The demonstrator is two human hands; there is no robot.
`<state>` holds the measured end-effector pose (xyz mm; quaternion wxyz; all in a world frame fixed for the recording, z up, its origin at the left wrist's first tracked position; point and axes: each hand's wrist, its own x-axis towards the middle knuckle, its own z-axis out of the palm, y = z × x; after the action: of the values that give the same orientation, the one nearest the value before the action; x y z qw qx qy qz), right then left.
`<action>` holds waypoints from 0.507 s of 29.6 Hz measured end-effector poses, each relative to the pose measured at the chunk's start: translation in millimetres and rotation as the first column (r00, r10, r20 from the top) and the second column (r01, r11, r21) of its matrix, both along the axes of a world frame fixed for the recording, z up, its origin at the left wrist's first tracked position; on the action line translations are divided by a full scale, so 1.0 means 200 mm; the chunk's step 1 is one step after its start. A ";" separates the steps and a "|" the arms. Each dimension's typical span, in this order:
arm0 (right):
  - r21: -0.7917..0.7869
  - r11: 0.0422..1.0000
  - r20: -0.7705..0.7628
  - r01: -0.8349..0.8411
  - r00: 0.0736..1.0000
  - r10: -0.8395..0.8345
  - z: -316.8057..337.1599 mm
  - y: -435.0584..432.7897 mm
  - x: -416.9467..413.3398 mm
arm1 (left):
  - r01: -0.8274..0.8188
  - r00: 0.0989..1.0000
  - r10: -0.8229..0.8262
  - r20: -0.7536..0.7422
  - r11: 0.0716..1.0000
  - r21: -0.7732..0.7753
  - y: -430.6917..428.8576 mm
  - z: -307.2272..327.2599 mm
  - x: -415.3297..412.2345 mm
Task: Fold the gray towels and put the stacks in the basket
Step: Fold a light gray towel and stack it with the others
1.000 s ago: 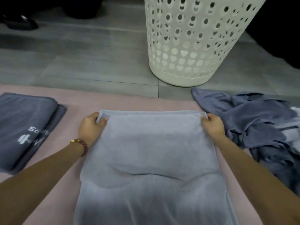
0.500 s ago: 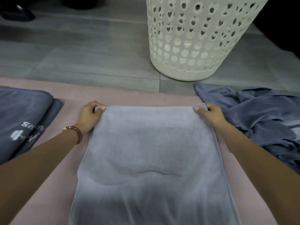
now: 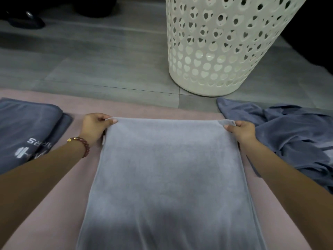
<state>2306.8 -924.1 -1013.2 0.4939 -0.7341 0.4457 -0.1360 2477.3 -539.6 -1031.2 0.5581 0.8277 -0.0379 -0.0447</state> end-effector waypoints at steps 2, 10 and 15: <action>0.038 0.998 -0.001 0.047 0.999 -0.047 -0.02 0.00 0.02 | -0.022 1.000 0.022 -0.014 1.000 -0.008 -0.01 -0.01 0.02; -0.344 0.938 -0.149 -0.051 0.989 -0.001 -0.05 0.06 0.06 | -0.090 0.994 0.073 0.083 0.972 0.219 -0.01 -0.12 0.08; -0.684 0.436 -0.419 -0.585 0.804 0.423 -0.04 0.29 0.03 | 0.024 0.833 -0.355 0.425 0.790 0.613 -0.10 -0.01 -0.07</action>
<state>2313.2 -865.4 -1020.3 0.0931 -0.9810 0.1417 -0.0943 2463.0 -560.0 -1034.2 0.2370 0.9299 -0.2577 0.1130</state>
